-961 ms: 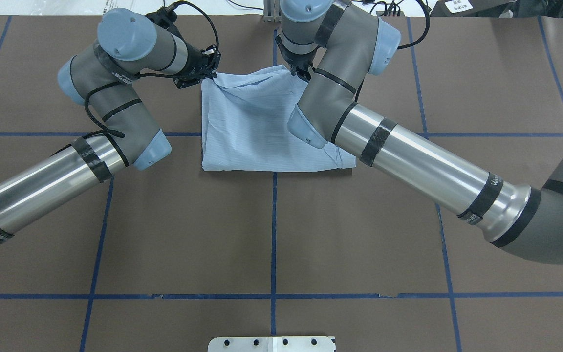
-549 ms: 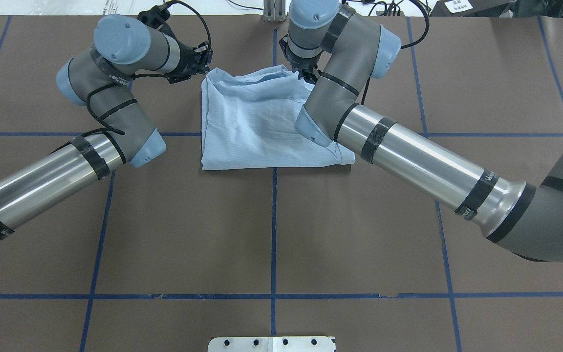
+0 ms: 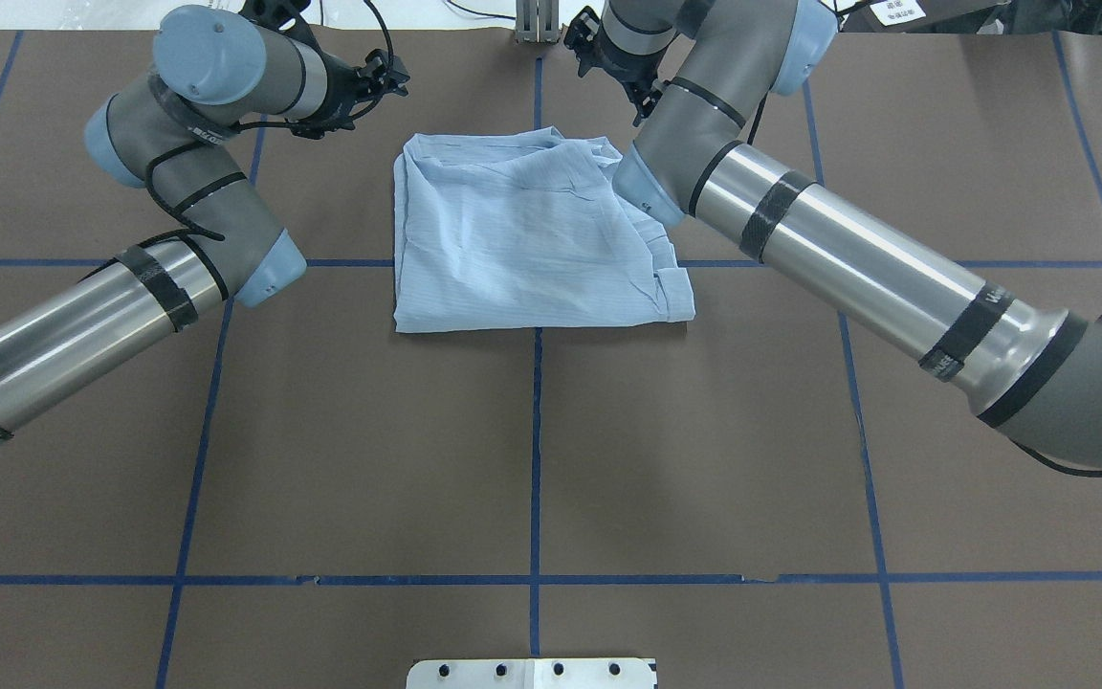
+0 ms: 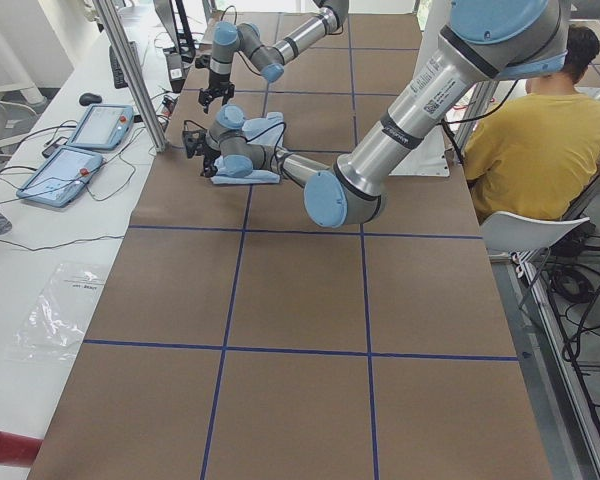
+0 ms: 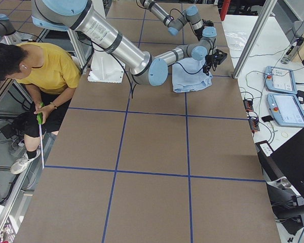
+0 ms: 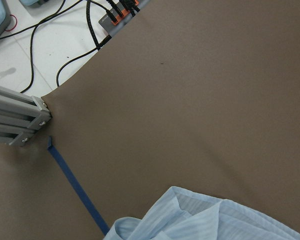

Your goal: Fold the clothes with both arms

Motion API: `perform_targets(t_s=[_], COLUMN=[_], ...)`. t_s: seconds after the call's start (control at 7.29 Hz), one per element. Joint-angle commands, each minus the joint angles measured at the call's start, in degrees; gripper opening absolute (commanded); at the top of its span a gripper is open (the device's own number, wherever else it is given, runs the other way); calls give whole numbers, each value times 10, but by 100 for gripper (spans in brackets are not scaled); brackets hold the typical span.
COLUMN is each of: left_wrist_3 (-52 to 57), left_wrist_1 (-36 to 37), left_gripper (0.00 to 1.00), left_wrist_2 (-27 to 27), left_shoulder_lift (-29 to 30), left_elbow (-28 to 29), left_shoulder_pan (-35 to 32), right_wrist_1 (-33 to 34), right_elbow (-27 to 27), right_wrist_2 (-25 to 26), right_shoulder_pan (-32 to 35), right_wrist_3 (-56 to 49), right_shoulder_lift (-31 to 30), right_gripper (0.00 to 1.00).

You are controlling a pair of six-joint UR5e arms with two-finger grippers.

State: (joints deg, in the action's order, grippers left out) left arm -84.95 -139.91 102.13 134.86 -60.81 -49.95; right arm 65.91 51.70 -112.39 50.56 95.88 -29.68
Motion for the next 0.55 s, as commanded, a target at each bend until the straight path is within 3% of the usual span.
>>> perform_targets(t_s=[0.0,0.41], left_wrist_3=[151,436], left_wrist_1=[7,11], left_gripper=[100,100], left_wrist_2=[72,225], left_shoulder_lift=[-68,-226], left_elbow=[-66,-164], left_shoulder_pan=[-41,-187], right_wrist_1=[37,137], right_elbow=[105,251], right_wrist_2=[-92,-149], right_shoulder_pan=[62,174], right_wrist_3=[-135,-412], right_shoulder_lift=[-107,-270], right_gripper=[100,100])
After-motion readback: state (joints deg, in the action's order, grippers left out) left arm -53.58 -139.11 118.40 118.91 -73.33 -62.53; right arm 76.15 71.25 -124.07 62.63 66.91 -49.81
